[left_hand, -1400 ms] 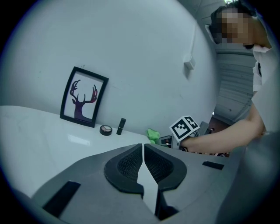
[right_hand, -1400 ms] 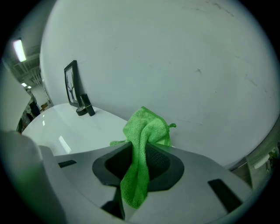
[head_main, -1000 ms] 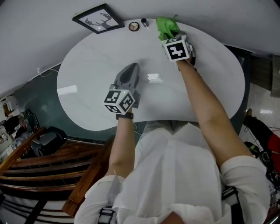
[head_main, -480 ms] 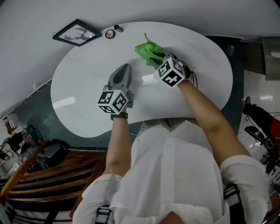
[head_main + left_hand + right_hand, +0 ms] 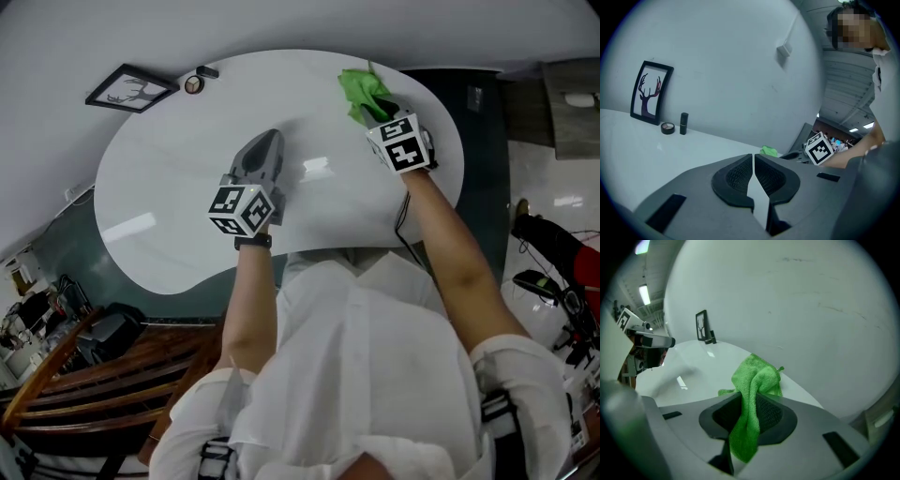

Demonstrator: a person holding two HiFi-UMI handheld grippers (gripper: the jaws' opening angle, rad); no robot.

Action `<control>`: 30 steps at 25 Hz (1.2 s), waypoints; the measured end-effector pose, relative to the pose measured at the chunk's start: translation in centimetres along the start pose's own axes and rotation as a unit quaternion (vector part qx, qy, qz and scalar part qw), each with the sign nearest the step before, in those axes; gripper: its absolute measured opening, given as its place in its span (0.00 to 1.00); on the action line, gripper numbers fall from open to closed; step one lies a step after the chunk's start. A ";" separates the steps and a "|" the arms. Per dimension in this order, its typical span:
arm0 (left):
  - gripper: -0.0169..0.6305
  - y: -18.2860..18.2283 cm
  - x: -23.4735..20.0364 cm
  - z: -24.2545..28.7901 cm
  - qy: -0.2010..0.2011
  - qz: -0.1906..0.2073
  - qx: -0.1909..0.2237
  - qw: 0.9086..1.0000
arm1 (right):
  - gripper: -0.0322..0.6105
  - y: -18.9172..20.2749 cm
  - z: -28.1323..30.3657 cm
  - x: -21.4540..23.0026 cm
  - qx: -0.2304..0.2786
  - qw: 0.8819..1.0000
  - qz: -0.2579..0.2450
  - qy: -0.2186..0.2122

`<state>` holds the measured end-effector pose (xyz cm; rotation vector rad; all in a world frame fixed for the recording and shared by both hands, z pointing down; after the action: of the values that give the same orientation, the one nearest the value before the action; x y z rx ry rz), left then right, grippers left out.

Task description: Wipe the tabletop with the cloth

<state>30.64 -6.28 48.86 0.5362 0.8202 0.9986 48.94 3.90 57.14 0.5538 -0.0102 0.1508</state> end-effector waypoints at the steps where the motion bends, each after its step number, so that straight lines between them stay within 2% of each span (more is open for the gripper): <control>1: 0.07 0.0 0.7 0.3 0.001 0.002 0.000 1.000 | 0.18 1.0 -0.5 1.4 -0.001 1.000 0.013 0.010; 5: 0.07 0.3 2.9 0.9 0.007 0.012 -0.008 1.000 | 0.18 5.3 -3.0 6.0 -0.010 0.997 0.060 0.047; 9: 0.07 1.1 3.6 0.4 0.009 0.024 -0.019 0.999 | 0.18 10.1 -6.0 8.9 -0.017 0.990 0.111 0.083; 15: 0.07 3.1 3.8 -3.3 0.000 0.018 -0.007 1.000 | 0.18 16.8 -10.9 7.9 -0.017 0.975 0.176 0.133; 19: 0.07 5.9 3.9 -6.1 -0.004 0.009 -0.005 1.000 | 0.18 18.2 -11.4 5.2 -0.016 0.966 0.212 0.145; 21: 0.07 7.2 3.8 -7.3 -0.006 0.002 -0.004 1.000 | 0.18 17.4 -10.6 3.4 -0.016 0.967 0.209 0.142; 25: 0.07 9.7 3.6 -10.6 -0.013 -0.006 -0.002 1.000 | 0.18 14.1 -8.5 -2.9 -0.016 0.980 0.163 0.111; 30: 0.07 13.4 2.6 -17.2 -0.028 -0.014 0.008 0.999 | 0.18 9.6 -6.4 -14.8 -0.005 0.994 0.087 0.069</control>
<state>10.63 2.70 47.44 0.5628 0.7850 0.9480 32.73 13.24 56.02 0.5302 0.0759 0.3587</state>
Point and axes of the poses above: the fingertips, and each gripper's own axes: z forward along the fingers, x to its right, y out of its underside, the point moved 3 cm from there along -z, backward along the fingers, and after that the axes turned 13 degrees about -x, right-handed, at the moved point
